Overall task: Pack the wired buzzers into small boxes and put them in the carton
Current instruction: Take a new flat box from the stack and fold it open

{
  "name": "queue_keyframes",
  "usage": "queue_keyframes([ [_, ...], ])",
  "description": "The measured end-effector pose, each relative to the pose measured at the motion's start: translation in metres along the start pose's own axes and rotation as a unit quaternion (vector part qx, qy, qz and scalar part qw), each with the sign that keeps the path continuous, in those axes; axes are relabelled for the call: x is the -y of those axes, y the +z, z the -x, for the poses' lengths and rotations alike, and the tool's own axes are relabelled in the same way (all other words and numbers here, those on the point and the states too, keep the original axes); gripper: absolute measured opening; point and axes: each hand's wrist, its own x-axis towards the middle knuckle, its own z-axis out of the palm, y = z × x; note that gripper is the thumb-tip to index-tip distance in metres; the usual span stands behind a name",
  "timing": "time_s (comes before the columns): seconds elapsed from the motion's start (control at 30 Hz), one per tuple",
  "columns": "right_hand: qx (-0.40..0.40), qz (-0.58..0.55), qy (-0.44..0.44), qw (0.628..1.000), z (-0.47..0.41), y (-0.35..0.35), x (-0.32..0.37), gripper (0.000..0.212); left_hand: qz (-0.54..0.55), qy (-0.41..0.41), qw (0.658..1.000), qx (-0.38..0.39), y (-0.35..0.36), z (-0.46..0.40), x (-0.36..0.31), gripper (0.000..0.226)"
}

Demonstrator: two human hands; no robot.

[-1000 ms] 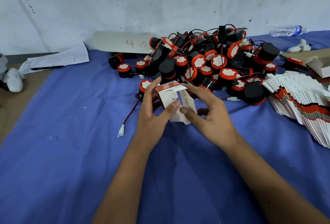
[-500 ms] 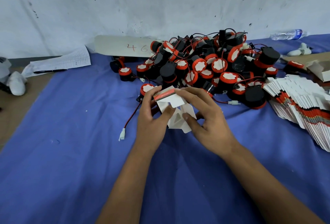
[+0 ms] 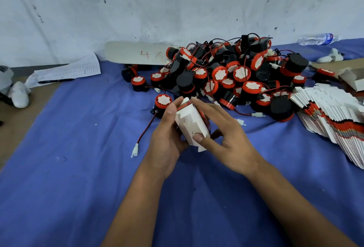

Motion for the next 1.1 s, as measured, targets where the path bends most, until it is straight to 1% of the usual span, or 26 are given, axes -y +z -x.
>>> queue_keyframes([
  [0.07,0.001,-0.011,0.005,1.0,0.0,0.0,0.001,0.065,-0.019,-0.002,1.0,-0.014,0.0,0.0,-0.002,0.064],
  [0.1,0.001,-0.024,0.007,1.0,0.0,0.001,0.001,0.063,-0.054,0.006,0.998,-0.022,0.001,0.001,-0.002,0.064],
  [0.17,-0.003,-0.054,0.008,0.999,0.001,0.002,0.001,0.06,-0.117,0.02,0.992,-0.044,0.004,0.001,0.0,0.054],
  [0.27,-0.027,-0.069,0.005,0.997,0.0,0.003,-0.003,0.053,-0.161,0.041,0.983,-0.084,0.007,-0.001,0.005,0.046],
  [0.4,-0.041,-0.069,0.009,0.997,-0.001,0.003,-0.005,0.043,-0.291,0.118,0.943,-0.111,0.009,-0.003,0.01,0.041],
  [0.5,-0.042,-0.06,0.014,0.997,0.0,0.002,-0.003,0.047,-0.32,0.134,0.93,-0.12,0.006,-0.006,0.016,0.042],
  [0.57,-0.046,-0.048,0.013,0.998,0.0,0.001,0.0,0.049,-0.369,0.168,0.905,-0.131,0.003,-0.007,0.019,0.038],
  [0.63,-0.046,-0.049,0.022,0.998,0.0,0.0,0.002,0.046,-0.413,0.191,0.88,-0.137,0.002,-0.007,0.023,0.032],
  [0.7,-0.035,-0.057,0.035,0.997,0.001,-0.001,0.003,0.038,-0.429,0.191,0.872,-0.138,0.001,-0.008,0.025,0.032],
  [0.77,-0.015,-0.076,0.044,0.996,0.002,-0.001,0.004,0.04,-0.423,0.188,0.875,-0.138,0.0,-0.009,0.025,0.034],
  [0.87,0.04,-0.114,0.053,0.991,0.0,-0.003,0.003,0.068,-0.395,0.176,0.889,-0.148,-0.003,-0.01,0.022,0.041],
  [0.93,0.062,-0.116,0.046,0.99,0.0,-0.003,0.002,0.078,-0.347,0.151,0.913,-0.151,-0.003,-0.011,0.019,0.044],
  [1.0,0.04,-0.106,0.042,0.993,0.0,-0.003,0.001,0.074,-0.293,0.133,0.936,-0.143,-0.002,-0.011,0.016,0.047],
  [1.1,-0.017,-0.079,0.032,0.996,0.0,-0.003,-0.001,0.061,-0.277,0.13,0.945,-0.115,0.003,-0.008,0.013,0.05],
])
